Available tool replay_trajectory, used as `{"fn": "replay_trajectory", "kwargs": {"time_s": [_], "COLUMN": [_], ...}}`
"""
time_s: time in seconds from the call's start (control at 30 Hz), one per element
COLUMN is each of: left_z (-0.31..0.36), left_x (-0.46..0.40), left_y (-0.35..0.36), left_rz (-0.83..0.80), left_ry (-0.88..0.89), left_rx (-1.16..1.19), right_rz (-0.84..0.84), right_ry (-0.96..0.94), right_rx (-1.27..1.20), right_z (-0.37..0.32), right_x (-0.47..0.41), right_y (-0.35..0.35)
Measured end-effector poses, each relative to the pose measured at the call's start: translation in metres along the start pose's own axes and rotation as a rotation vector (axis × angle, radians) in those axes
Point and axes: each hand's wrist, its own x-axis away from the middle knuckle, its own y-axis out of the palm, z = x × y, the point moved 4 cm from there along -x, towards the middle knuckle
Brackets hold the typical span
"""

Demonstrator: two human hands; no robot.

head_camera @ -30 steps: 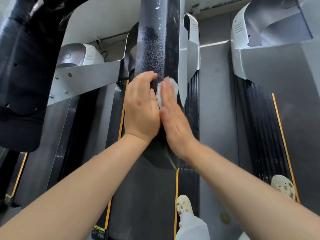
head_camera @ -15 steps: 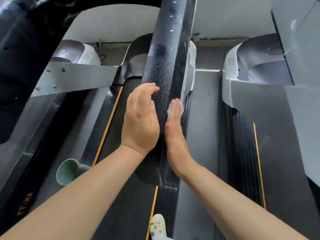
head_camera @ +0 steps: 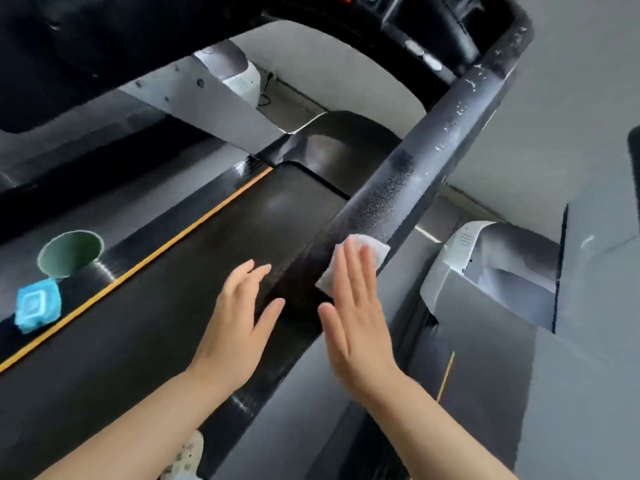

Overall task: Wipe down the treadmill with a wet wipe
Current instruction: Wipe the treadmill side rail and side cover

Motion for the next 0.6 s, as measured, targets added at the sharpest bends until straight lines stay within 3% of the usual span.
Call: {"fn": "replay_trajectory", "kwargs": {"time_s": [0.2,0.37,0.6], "left_z": [-0.028,-0.037,-0.054], "left_x": [0.024,0.031,0.045], "left_y": [0.014,0.023,0.038], "left_rz": [-0.136,-0.196,-0.192], "left_ry": [-0.230,-0.236,-0.297], "left_rx": [0.104,0.229,0.271], "right_rz": [-0.295,-0.382,-0.637], "right_ry": [-0.454,-0.298,-0.864], "right_rx": [0.569,0.565,0.807], "right_z": [-0.002,-0.005,-0.034], "right_x": [-0.020,-0.050,-0.031], "right_y": [-0.022,-0.034,-0.010]}}
